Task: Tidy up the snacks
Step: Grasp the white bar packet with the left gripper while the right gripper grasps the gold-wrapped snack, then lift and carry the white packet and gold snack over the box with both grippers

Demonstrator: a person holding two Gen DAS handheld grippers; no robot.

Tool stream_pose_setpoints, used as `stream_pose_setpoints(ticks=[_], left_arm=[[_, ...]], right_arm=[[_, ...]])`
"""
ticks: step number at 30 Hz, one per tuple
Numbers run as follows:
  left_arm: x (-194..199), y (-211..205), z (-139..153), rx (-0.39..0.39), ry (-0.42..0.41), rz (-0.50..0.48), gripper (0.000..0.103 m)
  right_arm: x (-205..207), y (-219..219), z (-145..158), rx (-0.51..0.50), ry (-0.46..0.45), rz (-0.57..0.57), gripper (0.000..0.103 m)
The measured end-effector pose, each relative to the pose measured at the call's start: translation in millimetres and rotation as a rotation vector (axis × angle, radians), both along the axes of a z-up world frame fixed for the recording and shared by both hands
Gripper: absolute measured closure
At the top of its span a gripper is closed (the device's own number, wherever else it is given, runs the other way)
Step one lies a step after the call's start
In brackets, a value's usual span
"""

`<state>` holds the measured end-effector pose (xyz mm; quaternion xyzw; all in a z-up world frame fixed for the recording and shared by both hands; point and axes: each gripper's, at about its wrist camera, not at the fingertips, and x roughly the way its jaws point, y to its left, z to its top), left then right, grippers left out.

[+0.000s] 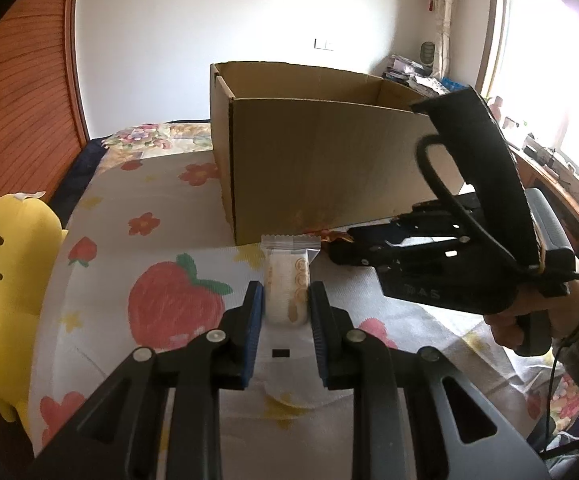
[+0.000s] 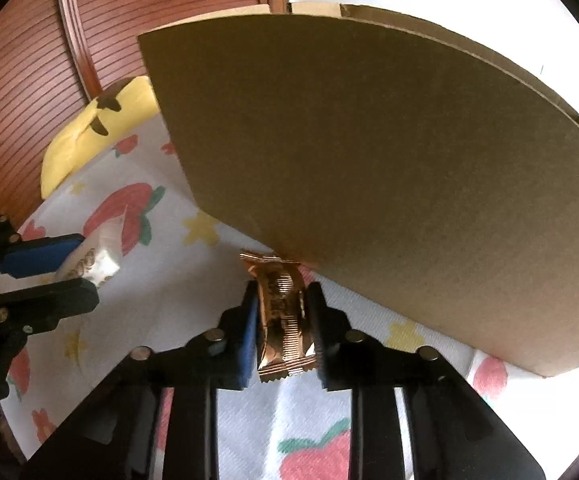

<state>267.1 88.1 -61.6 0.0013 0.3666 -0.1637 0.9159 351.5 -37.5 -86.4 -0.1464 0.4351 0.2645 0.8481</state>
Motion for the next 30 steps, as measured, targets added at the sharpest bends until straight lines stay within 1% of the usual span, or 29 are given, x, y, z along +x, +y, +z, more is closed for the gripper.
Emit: stream_pose_setpoints(ticks=[2, 7, 13, 18, 21, 23, 25, 26, 28, 30], left_arm=[[-5, -1, 3, -0.005, -0.001, 0.005, 0.081], [-19, -9, 13, -0.01, -0.017, 0.016, 0.081], [-40, -29, 33, 0.029, -0.079, 0.021, 0.081], [-54, -50, 50, 0.034, -0.119, -0.002, 0.081], [-61, -61, 59, 0.029, -0.143, -0.011, 0.081], [-61, -70, 60, 0.062, -0.147, -0.009, 0.081], [-61, -74, 58, 0.063, -0.142, -0.01, 0.081], [-60, -72, 54, 0.051, -0.122, -0.009, 0.078], [-60, -68, 46, 0.053, -0.092, 0.0, 0.072], [-61, -64, 35, 0.089, -0.069, 0.007, 0.06]], right_arm=[[-5, -5, 1, -0.004, 0.001, -0.004, 0.084], [-27, -22, 9, 0.032, -0.003, -0.013, 0.084], [-67, -58, 30, 0.126, -0.035, -0.055, 0.084], [-98, -87, 51, 0.179, -0.078, -0.091, 0.084], [-114, -106, 62, 0.199, -0.104, -0.11, 0.084], [-120, -111, 66, 0.204, -0.118, -0.124, 0.084], [-128, -121, 71, 0.187, -0.139, -0.136, 0.084], [-132, -126, 72, 0.183, -0.147, -0.142, 0.084], [-137, -137, 72, 0.198, -0.144, -0.15, 0.084], [-141, -143, 71, 0.205, -0.145, -0.156, 0.084]])
